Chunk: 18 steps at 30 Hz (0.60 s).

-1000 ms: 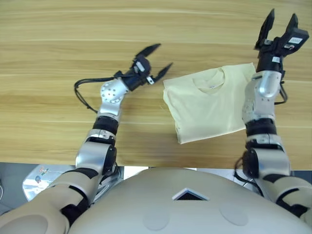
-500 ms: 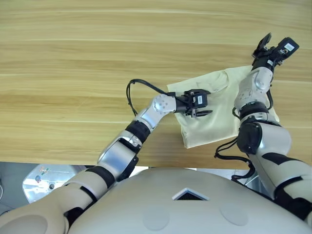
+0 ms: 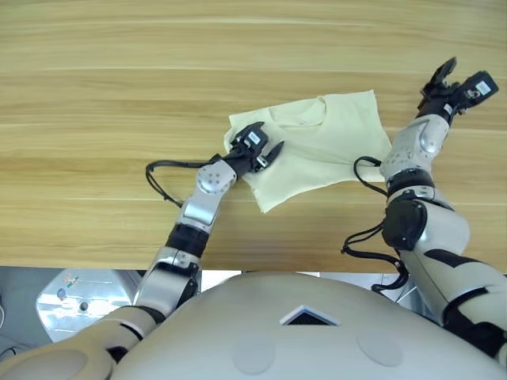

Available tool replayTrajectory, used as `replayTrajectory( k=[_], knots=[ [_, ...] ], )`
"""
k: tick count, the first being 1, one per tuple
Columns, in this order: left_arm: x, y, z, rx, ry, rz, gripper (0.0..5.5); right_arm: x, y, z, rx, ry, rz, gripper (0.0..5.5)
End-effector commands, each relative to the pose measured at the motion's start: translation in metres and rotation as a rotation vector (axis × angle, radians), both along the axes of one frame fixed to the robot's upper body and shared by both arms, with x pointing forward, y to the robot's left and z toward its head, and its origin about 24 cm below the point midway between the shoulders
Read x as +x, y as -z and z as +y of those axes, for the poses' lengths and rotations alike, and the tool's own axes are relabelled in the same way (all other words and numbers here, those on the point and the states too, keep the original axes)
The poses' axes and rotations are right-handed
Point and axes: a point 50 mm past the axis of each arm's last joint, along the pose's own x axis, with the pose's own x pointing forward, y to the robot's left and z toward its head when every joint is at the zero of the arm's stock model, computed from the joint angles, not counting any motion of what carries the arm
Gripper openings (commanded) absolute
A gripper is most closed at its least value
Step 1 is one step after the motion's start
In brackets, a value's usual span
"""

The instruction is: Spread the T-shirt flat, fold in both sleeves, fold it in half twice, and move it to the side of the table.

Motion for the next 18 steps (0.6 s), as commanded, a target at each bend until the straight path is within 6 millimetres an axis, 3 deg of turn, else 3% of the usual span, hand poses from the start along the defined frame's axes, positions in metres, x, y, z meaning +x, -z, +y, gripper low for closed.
replayTrajectory(
  k=[1,4,10,13,14,16,18],
  knots=[
    [-0.051,0.062,0.063,0.079,-0.451,0.431,3.41,-0.018,0.002,-0.028,-0.016,0.075,-0.009,2.96],
    [-0.068,0.076,0.075,-0.003,-0.757,0.567,3.41,-0.032,0.007,-0.043,-0.014,0.122,0.006,2.96],
    [-0.082,0.087,0.056,-0.091,-0.904,0.671,3.41,-0.056,0.008,-0.071,0.014,0.223,-0.017,2.96],
    [-0.080,0.086,0.043,-0.094,-0.833,0.667,3.41,-0.062,-0.029,-0.096,0.029,0.238,-0.219,2.96],
    [-0.080,0.087,0.038,-0.098,-0.810,0.671,3.41,-0.060,-0.036,-0.094,-0.029,0.200,-0.201,2.96],
    [-0.077,0.084,0.023,-0.148,-0.750,0.684,3.41,-0.050,-0.032,-0.072,-0.142,0.067,-0.092,2.96],
    [-0.072,0.068,-0.011,-0.307,-0.580,0.692,3.41,-0.039,-0.007,-0.021,-0.281,-0.181,0.076,2.96]
  ],
)
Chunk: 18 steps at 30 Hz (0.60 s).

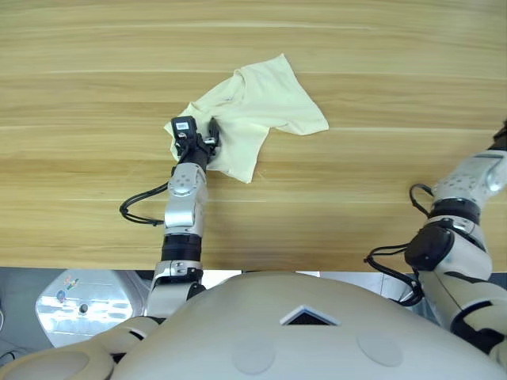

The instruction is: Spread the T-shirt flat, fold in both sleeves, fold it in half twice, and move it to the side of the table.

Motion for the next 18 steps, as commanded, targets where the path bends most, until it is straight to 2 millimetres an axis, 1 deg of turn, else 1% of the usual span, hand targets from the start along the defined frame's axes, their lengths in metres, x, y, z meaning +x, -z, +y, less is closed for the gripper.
replayTrajectory(
  k=[1,2,3,5,6,8,10,12,14,16,18],
  knots=[
    [-0.078,0.054,-0.083,-0.386,0.253,0.449,3.41,0.021,0.040,0.092,-0.271,-0.441,0.342,2.96],
    [-0.080,0.043,-0.096,-0.446,0.361,0.400,3.41,0.019,0.050,0.110,-0.335,-0.518,0.396,2.96],
    [-0.083,0.035,-0.102,-0.479,0.437,0.366,3.41,0.017,0.055,0.120,-0.373,-0.564,0.428,2.96],
    [-0.091,0.025,-0.104,-0.479,0.573,0.322,3.41,0.015,0.058,0.124,-0.439,-0.585,0.475,2.96],
    [-0.095,0.020,-0.101,-0.467,0.632,0.301,3.41,0.015,0.058,0.123,-0.460,-0.581,0.495,2.96],
    [-0.105,0.010,-0.088,-0.362,0.781,0.251,3.41,0.018,0.058,0.121,-0.495,-0.573,0.533,2.96],
    [-0.110,0.007,-0.073,-0.252,0.854,0.238,3.41,0.019,0.057,0.122,-0.515,-0.575,0.547,2.96],
    [-0.112,0.007,-0.057,-0.134,0.866,0.235,3.41,0.021,0.057,0.125,-0.547,-0.594,0.559,2.96],
    [-0.106,0.006,-0.041,-0.040,0.821,0.213,3.41,0.020,0.053,0.125,-0.621,-0.602,0.577,2.96],
    [-0.098,0.004,-0.033,-0.016,0.747,0.188,3.41,0.016,0.049,0.115,-0.669,-0.581,0.593,2.96],
    [-0.095,0.003,-0.030,-0.010,0.679,0.172,3.41,0.012,0.044,0.104,-0.706,-0.549,0.609,2.96]
  ],
)
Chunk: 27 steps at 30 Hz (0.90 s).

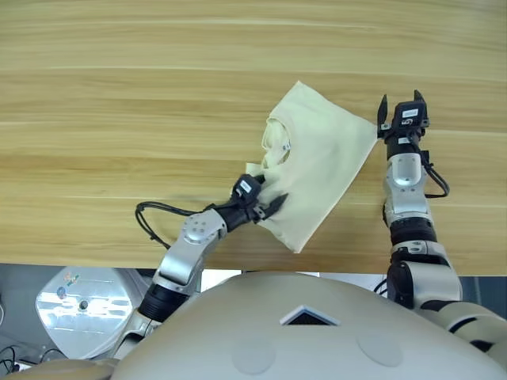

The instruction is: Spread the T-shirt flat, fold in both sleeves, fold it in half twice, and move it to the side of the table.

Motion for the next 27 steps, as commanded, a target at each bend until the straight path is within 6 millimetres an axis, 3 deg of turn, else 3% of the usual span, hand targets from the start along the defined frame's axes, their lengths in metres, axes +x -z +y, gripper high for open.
replayTrajectory(
  k=[1,6,12,15,20,23,25,27],
  knots=[
    [-0.006,0.017,0.018,0.092,-0.150,0.076,3.41,-0.010,-0.010,-0.026,-0.101,0.050,-0.003,2.96],
    [-0.010,0.012,0.029,0.065,-0.261,0.079,3.41,-0.017,-0.005,-0.034,-0.142,0.089,0.022,2.96],
    [-0.020,-0.039,0.036,-0.127,-0.091,-0.121,3.41,-0.030,0.005,-0.020,-0.292,-0.058,0.082,2.96],
    [-0.019,-0.061,0.044,-0.188,-0.086,-0.236,3.41,-0.063,-0.002,-0.033,-0.474,-0.208,0.163,2.96],
    [-0.015,-0.082,0.040,-0.290,-0.008,-0.376,3.41,-0.145,-0.008,-0.040,-0.674,-0.633,0.451,2.96],
    [0.023,-0.078,0.053,-0.286,-0.156,-0.442,3.41,-0.177,-0.015,-0.053,-0.675,-0.682,0.544,2.96],
    [0.054,-0.070,0.059,-0.262,-0.301,-0.471,3.41,-0.168,-0.010,-0.050,-0.666,-0.678,0.543,2.96],
    [0.076,-0.064,0.060,-0.279,-0.386,-0.472,3.41,-0.141,-0.005,-0.045,-0.676,-0.692,0.500,2.96]
  ],
)
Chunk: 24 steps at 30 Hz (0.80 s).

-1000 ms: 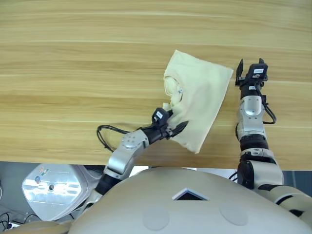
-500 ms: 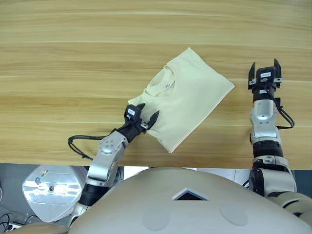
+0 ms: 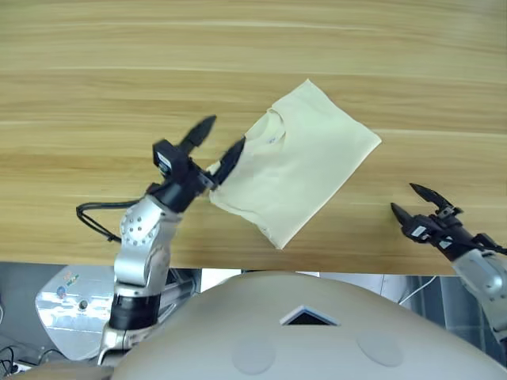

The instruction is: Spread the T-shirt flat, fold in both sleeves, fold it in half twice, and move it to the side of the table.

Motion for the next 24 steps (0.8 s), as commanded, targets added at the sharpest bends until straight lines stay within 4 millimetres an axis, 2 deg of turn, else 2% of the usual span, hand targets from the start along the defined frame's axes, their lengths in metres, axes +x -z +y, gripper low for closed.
replayTrajectory(
  k=[1,3,5,6,11,13,16,19,21,23,24],
  knots=[
    [0.037,0.011,0.002,-0.051,-0.144,0.007,3.41,0.037,0.017,0.007,-0.008,-0.035,0.031,2.96],
    [0.047,0.017,0.007,-0.081,-0.198,0.014,3.41,0.079,0.014,0.013,-0.002,-0.044,-0.047,2.96],
    [0.050,0.021,0.015,-0.106,-0.247,0.017,3.41,0.113,0.010,0.021,0.007,-0.052,-0.106,2.96],
    [0.051,0.022,0.018,-0.112,-0.265,0.018,3.41,0.124,0.010,0.025,0.012,-0.056,-0.120,2.96],
    [0.054,0.021,0.029,-0.086,-0.304,-0.010,3.41,0.189,0.011,0.072,0.027,-0.110,-0.185,2.96],
    [0.055,0.021,0.030,-0.078,-0.315,-0.015,3.41,0.217,0.005,0.091,0.077,-0.060,-0.224,2.96],
    [0.055,0.023,0.032,-0.068,-0.320,-0.012,3.41,0.248,-0.008,0.116,0.194,0.070,-0.272,2.96],
    [0.056,0.026,0.033,-0.061,-0.331,-0.003,3.41,0.267,-0.018,0.131,0.283,0.254,-0.307,2.96],
    [0.057,0.025,0.032,-0.059,-0.329,-0.007,3.41,0.268,-0.014,0.129,0.267,0.328,-0.301,2.96],
    [0.056,0.023,0.033,-0.062,-0.325,-0.020,3.41,0.260,-0.004,0.111,0.235,0.397,-0.297,2.96],
    [0.055,0.023,0.034,-0.066,-0.331,-0.017,3.41,0.254,0.001,0.096,0.211,0.435,-0.319,2.96]
  ],
)
